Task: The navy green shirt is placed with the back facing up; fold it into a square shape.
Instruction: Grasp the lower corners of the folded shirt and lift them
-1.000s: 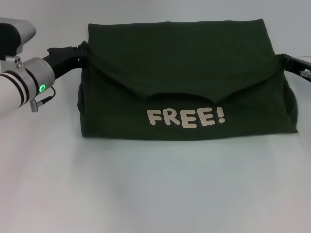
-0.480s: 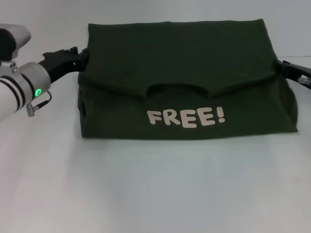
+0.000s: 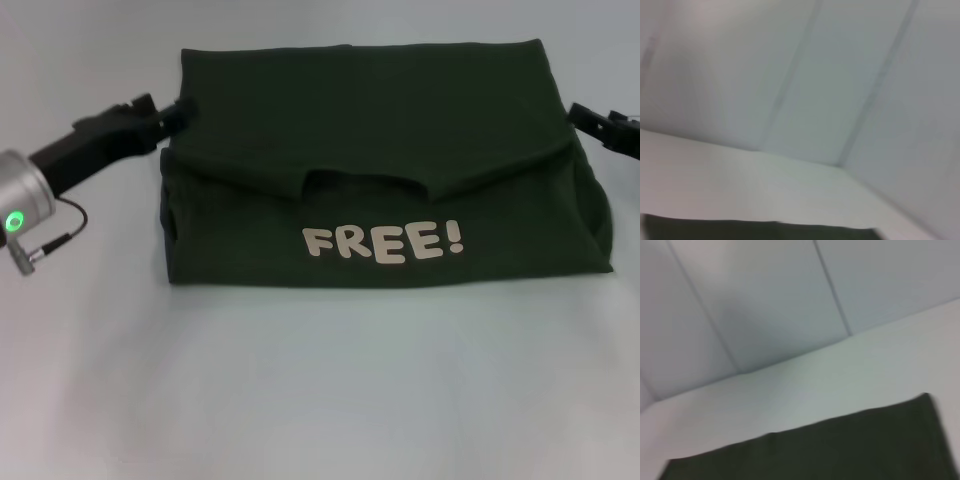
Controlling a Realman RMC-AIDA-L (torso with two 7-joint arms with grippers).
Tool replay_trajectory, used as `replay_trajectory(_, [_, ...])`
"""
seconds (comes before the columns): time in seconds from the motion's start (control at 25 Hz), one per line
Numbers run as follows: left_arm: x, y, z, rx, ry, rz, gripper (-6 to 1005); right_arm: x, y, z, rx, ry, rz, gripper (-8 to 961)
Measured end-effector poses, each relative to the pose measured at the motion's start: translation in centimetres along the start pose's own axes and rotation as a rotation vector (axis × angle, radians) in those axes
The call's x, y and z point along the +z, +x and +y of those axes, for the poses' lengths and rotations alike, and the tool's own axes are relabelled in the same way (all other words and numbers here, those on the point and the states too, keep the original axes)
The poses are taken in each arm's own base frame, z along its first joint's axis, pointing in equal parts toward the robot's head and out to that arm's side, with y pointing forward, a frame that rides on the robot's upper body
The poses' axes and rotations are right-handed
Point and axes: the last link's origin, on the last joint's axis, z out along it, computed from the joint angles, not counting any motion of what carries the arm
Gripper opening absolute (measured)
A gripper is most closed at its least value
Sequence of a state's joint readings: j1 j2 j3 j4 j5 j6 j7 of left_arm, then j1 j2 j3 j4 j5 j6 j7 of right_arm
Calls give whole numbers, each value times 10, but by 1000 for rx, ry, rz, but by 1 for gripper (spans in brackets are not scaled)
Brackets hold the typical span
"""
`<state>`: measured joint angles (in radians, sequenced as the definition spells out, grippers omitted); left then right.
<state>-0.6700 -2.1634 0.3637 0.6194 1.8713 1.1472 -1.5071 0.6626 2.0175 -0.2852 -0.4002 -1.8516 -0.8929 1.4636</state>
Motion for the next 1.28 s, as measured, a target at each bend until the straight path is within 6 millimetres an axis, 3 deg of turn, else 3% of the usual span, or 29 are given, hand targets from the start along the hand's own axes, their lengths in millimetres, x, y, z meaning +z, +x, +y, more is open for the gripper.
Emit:
replay_trajectory(0.08, [-12,-5,6,-19,-65,6,621,-12,2,-2,3,-40,1,627])
replay_trajectory(0.28, [-36,-21,18,-46,-167,1,714,-41,6,-4,27,-149,4,724])
replay_trajectory(0.6, [-65,-51,11,83,-145,-80,737,-77,21,-4,152,-257,53,728])
replay_trajectory(0.92, [-76,-78,-3,241,-51,-171,738,-77,26,-1,247,-260,62,728])
replay_trajectory(1.28, [-58,-94,-12,312,19,-298,737,-70,30,7,271,-270,61,729])
